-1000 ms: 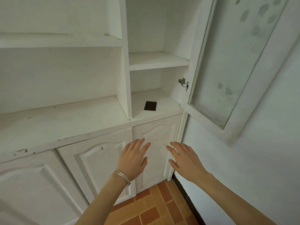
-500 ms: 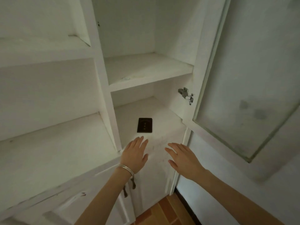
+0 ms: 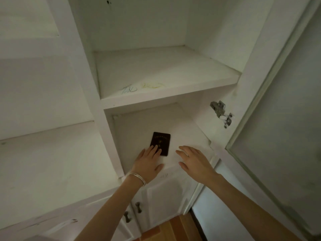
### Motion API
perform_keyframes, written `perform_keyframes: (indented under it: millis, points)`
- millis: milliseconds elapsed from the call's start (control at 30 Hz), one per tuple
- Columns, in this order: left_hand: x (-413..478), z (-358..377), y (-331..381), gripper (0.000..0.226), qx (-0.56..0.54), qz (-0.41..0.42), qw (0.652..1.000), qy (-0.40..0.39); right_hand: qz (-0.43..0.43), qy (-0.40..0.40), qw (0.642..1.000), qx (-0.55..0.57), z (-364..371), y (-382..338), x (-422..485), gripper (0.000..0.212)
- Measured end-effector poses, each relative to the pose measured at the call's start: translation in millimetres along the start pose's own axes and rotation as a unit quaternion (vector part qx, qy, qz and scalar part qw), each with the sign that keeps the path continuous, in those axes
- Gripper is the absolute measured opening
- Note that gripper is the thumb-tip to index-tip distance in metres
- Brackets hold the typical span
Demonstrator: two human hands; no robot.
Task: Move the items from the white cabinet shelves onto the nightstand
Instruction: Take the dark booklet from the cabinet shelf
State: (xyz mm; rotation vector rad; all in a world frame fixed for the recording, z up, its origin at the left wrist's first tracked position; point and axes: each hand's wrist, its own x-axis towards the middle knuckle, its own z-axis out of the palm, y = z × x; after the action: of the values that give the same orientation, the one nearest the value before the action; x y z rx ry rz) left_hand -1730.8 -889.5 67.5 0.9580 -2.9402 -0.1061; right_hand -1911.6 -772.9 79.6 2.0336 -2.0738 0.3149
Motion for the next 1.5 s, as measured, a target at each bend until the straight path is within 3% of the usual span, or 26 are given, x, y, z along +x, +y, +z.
perform_keyframes:
  millis: [100, 233, 367, 500, 700, 933, 1200, 1333, 1500]
  points:
    - [-13, 10, 1, 0.059, -0.02, 0.022, 0.999, 0.036, -0.008, -0.013, 1.0, 0.017, 9, 10, 7, 0.041]
    - [-41, 22, 7, 0.055, -0.018, 0.04, 0.995, 0.09, -0.01, -0.037, 0.998, 0.054, 17, 16, 13, 0.038]
    - [-64, 30, 9, 0.071, -0.039, 0.042, 0.992, 0.113, 0.001, -0.072, 0.991, 0.111, 19, 7, 20, 0.041]
    - [-83, 38, 8, 0.073, -0.049, 0.043, 0.987, 0.146, 0.01, -0.096, 0.986, 0.134, 20, -11, 31, 0.044]
    - [-113, 40, 6, 0.084, -0.027, 0.038, 0.99, 0.133, 0.025, -0.092, 0.979, 0.18, 22, -45, 38, 0.04]
    - [-126, 37, -4, 0.072, -0.008, 0.027, 0.988, 0.154, 0.131, -0.077, 0.942, 0.3, 4, -63, 36, 0.037]
    - [-190, 30, -19, 0.064, 0.013, -0.05, 0.981, 0.189, 0.026, -0.152, 0.93, 0.335, -24, -92, 18, 0.016]
    - [-238, 32, -26, 0.047, 0.045, -0.169, 0.969, 0.177, -0.083, -0.187, 0.922, 0.329, -23, -133, 25, 0.014]
    - [-308, 29, -13, 0.047, 0.069, -0.326, 0.933, 0.139, -0.252, -0.217, 0.891, 0.309, -14, -205, 34, 0.015]
